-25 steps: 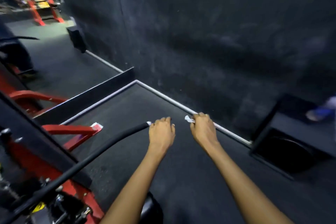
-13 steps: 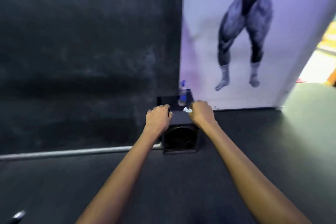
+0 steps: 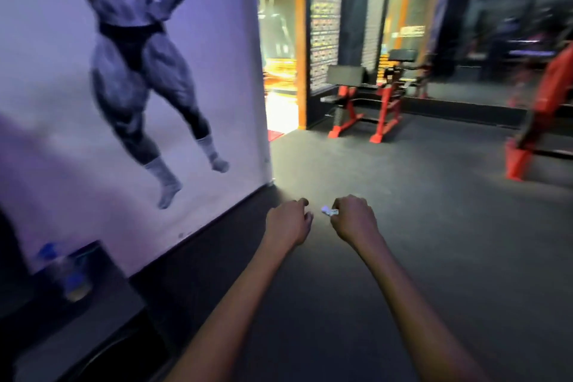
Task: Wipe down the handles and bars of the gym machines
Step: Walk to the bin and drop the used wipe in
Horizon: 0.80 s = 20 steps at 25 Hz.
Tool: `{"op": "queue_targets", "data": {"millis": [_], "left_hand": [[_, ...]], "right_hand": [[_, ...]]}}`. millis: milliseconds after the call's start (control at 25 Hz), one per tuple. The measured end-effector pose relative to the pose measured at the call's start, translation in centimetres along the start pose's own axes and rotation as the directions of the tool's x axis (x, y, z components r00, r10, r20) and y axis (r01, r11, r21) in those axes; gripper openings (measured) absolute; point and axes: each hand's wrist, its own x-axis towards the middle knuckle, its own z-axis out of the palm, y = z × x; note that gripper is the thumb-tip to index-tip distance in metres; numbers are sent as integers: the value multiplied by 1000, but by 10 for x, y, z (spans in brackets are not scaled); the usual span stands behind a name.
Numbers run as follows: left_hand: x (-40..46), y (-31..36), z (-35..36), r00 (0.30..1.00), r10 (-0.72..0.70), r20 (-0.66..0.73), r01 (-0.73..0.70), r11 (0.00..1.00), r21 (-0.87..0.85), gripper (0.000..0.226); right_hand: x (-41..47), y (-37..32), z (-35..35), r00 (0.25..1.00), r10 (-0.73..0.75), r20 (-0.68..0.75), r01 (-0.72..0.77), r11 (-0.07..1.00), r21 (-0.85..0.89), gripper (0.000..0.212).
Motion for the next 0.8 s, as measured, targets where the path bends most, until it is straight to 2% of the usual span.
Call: {"op": "queue_targets", "data": {"millis": [200,360,480,600,720,800], "left_hand": [[132,121,64,950,292,110,-288,956,-51,40],[216,224,113,836,524,162,-508,851,-132,38],[266,319,140,710,677,194,-644,735,-210,38],[290,413,166,561,801,208,-756,598,-264,37],[306,504,195,436,878,195,-829,477,-293,37],[314,576,216,360,914,185,-865,401,-302,37]], "right_hand": [[58,152,-22,940,332,-85,-332,943,6,40],[84,254,-50,827,532,-182,-549,834,-54,41],[90,327,-85,712,653,-259,-691,718,-89,38],[82,406,-116,547,783,-296,-832,548,-86,34],[73,489,-137,392,853,-344,-919,381,-102,25],[65,550,-155,327,864,-382,-944,316,-93,17]]}}
